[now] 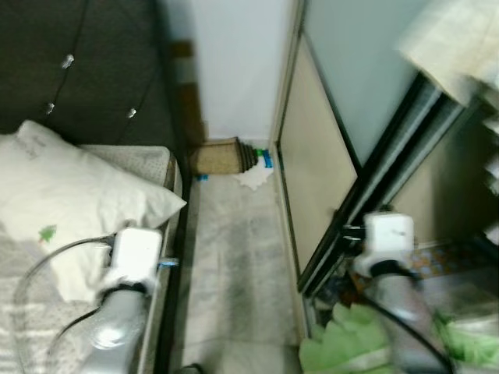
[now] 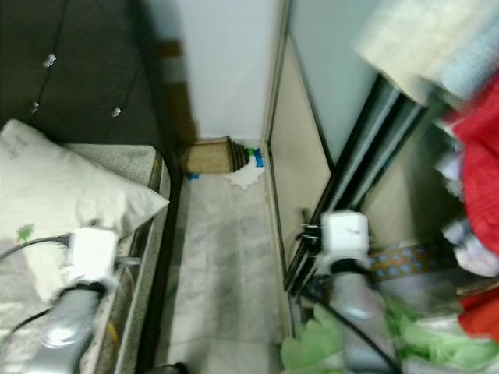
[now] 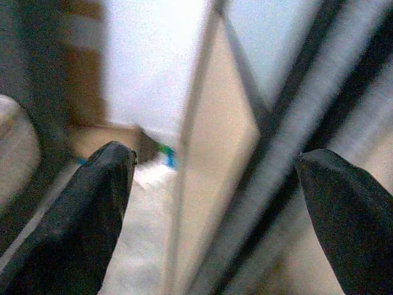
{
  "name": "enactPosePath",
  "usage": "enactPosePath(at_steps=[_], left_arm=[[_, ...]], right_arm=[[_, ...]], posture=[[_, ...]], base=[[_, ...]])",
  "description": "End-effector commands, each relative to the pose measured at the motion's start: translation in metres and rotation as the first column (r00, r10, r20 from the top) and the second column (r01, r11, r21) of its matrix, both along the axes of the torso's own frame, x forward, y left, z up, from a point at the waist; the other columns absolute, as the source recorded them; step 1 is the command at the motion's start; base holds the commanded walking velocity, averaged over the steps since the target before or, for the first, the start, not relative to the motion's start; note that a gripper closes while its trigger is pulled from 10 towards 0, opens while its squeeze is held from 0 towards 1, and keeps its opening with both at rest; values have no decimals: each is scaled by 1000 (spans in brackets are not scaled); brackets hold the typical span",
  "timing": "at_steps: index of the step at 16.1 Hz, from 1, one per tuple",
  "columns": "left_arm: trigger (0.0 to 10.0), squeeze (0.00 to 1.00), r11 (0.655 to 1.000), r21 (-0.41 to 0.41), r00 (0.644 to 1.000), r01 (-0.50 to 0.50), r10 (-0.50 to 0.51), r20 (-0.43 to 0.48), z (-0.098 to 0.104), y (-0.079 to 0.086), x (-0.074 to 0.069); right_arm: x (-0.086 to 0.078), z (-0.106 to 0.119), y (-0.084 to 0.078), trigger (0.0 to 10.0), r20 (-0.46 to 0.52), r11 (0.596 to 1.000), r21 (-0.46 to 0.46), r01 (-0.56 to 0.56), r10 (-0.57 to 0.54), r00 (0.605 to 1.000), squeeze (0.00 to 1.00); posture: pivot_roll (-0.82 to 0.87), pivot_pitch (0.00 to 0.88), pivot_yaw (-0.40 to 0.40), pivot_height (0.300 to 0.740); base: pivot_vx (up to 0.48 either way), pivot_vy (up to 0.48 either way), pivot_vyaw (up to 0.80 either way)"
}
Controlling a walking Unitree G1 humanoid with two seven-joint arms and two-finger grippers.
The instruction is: Clean up the room
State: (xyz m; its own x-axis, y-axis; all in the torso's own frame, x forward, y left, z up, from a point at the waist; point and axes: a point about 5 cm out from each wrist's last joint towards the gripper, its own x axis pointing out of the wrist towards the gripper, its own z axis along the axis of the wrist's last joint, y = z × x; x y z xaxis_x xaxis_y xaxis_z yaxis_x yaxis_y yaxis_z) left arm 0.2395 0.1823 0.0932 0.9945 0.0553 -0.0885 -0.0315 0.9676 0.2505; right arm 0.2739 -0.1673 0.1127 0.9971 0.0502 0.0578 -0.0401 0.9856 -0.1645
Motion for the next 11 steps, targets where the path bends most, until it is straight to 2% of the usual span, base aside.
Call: enactPosePath(at_steps=[1, 4, 7, 10, 11], left_arm=[[10000, 0, 1000, -19, 1000, 16, -15, 23, 4, -5, 0], [10000, 0, 996, -22, 995, 87, -86, 50, 9, -13, -1], [10000, 0, 996, -87, 999, 27, -25, 25, 6, -6, 0], [10000, 0, 992, -119, 999, 43, -39, 36, 7, -8, 0], [10000, 0, 986, -158, 999, 47, -44, 28, 6, -9, 0]], right_arm=[[-3, -4, -10, 10000, -24, 999, -11, 31, -31, 999, 0], [-3, -6, -9, 10000, -34, 1000, -9, 29, -29, 999, 0], [-2, -8, -7, 10000, -44, 1000, -6, 19, -19, 999, 0], [-1, -8, -6, 10000, -45, 1000, -5, 14, -14, 999, 0], [-1, -8, -6, 10000, -47, 1000, -3, 6, -6, 999, 0]], posture=[[13, 137, -67, 740], [13, 137, -67, 740], [17, 128, -68, 740], [20, 122, -69, 740], [22, 121, -74, 740]], base=[[0, 0, 800], [0, 0, 800], [0, 0, 800], [0, 0, 800], [0, 0, 800]])
